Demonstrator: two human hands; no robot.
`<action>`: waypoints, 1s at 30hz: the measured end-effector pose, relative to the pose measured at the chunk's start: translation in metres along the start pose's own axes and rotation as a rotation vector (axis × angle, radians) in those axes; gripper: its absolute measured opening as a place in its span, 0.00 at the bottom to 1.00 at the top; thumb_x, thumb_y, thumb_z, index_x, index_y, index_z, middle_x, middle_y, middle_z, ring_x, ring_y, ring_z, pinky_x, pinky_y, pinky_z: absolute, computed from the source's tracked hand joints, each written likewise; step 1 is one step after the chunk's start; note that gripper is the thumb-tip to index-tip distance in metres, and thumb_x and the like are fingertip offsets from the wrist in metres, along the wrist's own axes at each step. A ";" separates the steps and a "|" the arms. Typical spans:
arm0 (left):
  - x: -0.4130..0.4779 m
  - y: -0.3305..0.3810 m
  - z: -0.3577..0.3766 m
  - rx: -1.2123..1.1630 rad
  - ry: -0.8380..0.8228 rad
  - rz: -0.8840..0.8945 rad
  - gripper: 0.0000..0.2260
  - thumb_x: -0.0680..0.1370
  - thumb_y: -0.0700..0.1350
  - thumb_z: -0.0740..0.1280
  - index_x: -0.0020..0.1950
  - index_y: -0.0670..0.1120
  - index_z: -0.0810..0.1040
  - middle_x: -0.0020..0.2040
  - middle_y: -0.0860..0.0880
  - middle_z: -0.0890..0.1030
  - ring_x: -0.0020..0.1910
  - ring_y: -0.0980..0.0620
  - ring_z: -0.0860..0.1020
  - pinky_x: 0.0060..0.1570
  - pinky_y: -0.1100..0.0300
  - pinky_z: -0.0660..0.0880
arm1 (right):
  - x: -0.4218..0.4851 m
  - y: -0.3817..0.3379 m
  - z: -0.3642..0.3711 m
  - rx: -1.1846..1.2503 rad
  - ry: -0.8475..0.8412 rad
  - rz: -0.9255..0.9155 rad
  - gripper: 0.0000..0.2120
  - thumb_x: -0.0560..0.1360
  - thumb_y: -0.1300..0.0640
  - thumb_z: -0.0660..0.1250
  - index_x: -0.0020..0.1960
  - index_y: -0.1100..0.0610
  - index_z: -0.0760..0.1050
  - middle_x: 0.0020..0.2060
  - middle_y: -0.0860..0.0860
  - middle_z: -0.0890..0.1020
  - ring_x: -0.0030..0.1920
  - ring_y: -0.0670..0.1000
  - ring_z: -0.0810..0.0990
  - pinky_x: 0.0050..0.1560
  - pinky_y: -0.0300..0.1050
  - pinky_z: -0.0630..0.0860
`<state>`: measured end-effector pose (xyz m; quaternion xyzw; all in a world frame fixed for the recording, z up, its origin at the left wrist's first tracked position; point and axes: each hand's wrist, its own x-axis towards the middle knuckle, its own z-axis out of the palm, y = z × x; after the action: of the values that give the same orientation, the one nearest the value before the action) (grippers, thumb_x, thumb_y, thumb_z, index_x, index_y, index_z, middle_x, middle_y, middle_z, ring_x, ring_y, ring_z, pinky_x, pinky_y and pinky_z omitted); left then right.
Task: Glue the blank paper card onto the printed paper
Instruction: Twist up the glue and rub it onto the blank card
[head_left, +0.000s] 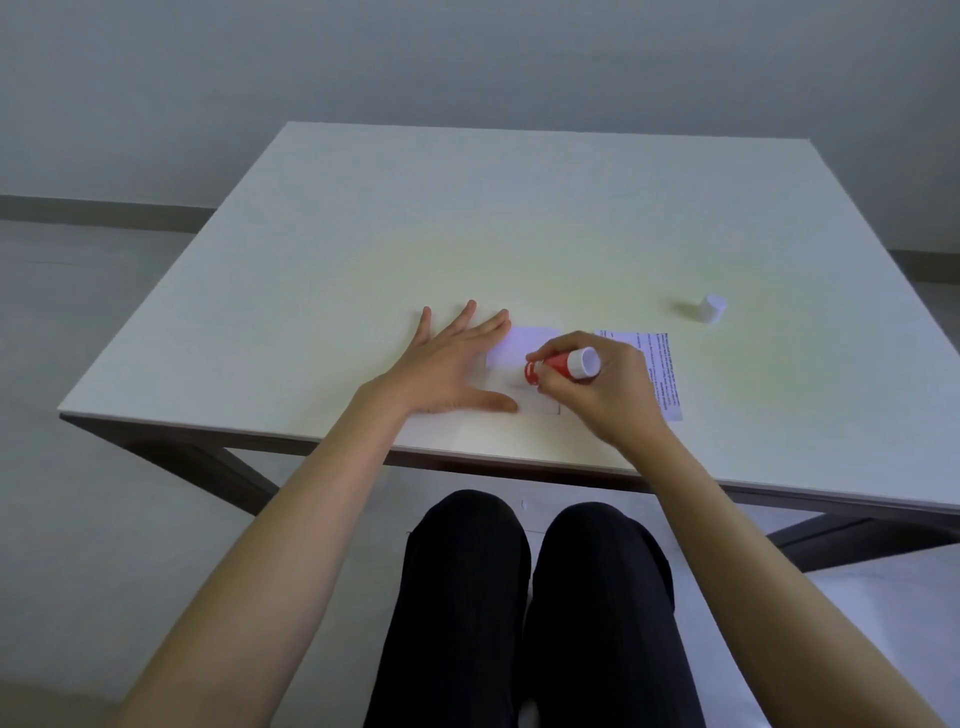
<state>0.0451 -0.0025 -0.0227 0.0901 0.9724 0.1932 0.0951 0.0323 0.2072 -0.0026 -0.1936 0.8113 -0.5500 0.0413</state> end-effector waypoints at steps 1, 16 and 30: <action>0.000 0.000 0.000 0.002 0.002 0.002 0.47 0.66 0.72 0.62 0.78 0.54 0.46 0.78 0.64 0.46 0.76 0.58 0.37 0.69 0.46 0.27 | -0.006 0.000 0.002 0.005 -0.019 -0.003 0.05 0.68 0.58 0.72 0.40 0.48 0.82 0.36 0.43 0.86 0.39 0.42 0.83 0.39 0.35 0.79; 0.000 -0.001 0.001 -0.009 0.008 -0.002 0.47 0.67 0.71 0.64 0.78 0.55 0.47 0.78 0.64 0.46 0.77 0.59 0.38 0.71 0.44 0.29 | -0.018 0.000 -0.006 0.067 0.009 0.083 0.02 0.67 0.57 0.72 0.40 0.52 0.82 0.37 0.49 0.86 0.38 0.51 0.85 0.45 0.55 0.82; 0.000 -0.003 0.001 0.012 0.006 -0.002 0.47 0.66 0.73 0.62 0.78 0.55 0.47 0.78 0.64 0.46 0.77 0.59 0.38 0.71 0.45 0.29 | -0.024 0.004 -0.019 0.089 0.011 0.085 0.03 0.66 0.57 0.70 0.39 0.55 0.82 0.33 0.53 0.86 0.33 0.51 0.84 0.37 0.43 0.82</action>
<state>0.0447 -0.0051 -0.0252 0.0889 0.9739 0.1876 0.0918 0.0476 0.2340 -0.0024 -0.1540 0.7938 -0.5844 0.0684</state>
